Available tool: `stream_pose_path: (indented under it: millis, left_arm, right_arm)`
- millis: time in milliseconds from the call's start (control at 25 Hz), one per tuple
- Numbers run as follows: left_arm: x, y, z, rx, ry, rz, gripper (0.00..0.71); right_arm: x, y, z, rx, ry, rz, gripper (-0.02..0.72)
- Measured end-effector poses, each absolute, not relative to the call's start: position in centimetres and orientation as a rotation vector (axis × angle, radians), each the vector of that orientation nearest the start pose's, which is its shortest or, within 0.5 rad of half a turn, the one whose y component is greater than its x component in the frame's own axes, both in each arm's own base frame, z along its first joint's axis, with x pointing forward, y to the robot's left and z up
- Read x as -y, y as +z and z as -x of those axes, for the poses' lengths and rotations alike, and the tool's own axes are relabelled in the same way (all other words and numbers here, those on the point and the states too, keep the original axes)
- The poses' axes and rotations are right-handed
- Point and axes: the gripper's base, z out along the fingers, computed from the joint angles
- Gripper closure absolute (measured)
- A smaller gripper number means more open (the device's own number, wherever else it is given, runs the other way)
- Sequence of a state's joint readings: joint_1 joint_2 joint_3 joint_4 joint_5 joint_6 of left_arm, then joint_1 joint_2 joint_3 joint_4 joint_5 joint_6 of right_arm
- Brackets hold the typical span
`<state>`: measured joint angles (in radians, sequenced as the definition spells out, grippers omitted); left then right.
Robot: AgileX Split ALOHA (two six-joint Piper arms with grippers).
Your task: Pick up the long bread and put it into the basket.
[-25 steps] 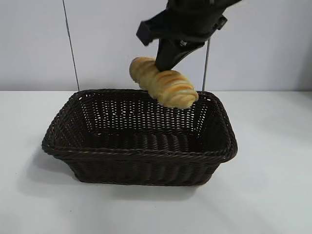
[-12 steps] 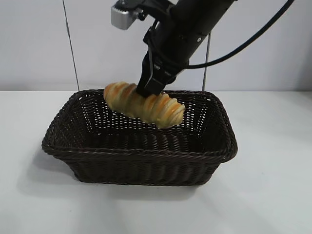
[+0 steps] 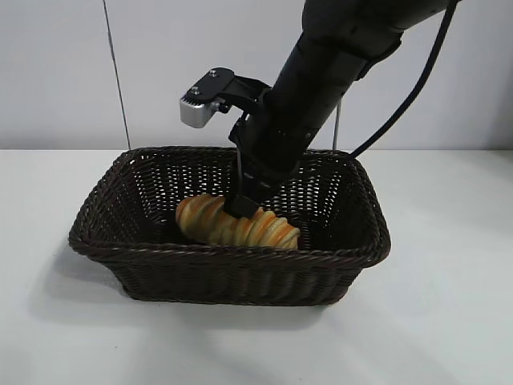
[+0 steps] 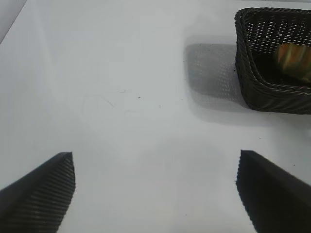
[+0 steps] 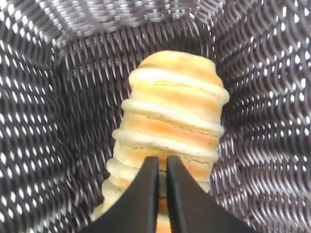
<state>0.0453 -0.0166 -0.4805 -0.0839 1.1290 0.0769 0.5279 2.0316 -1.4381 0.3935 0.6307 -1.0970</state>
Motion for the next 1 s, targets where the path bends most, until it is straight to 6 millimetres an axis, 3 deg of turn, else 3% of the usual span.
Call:
stream_pose_path:
  millis: [120,240,440,640,760,1000]
  left_arm:
    - [0.7,26.7,0.8,-2.112,-0.029,-0.041,0.063]
    - [0.7,26.7,0.8,-2.112,-0.029,-0.041,0.063]
    - [0.7,26.7,0.8,-2.112,-0.029,-0.041,0.063]
    - [0.7,26.7,0.8,-2.112,-0.029,-0.041,0.063]
    - [0.7,26.7,0.8,-2.112,-0.029,-0.041,0.063]
    - [0.7,26.7,0.8,-2.112,-0.029,-0.041,0.063]
  right_arm:
    - [-23.4,18.5,-36.0,-2.042,0.219,1.650,0.182]
    - [-23.2,20.8,-35.7,-2.012,0.213,1.603,0.096]
    - [-23.1,26.5,-35.9,-2.077,0.243,1.354,0.078]
    - [-22.6,32.4,-36.7,-2.267,0.247,1.028,0.073]
    - [-21.9,34.6,-37.0,-2.348,0.177,0.878,0.073]
    - [-19.8,36.3,-37.6,-2.442,0.103,0.678,0.038]
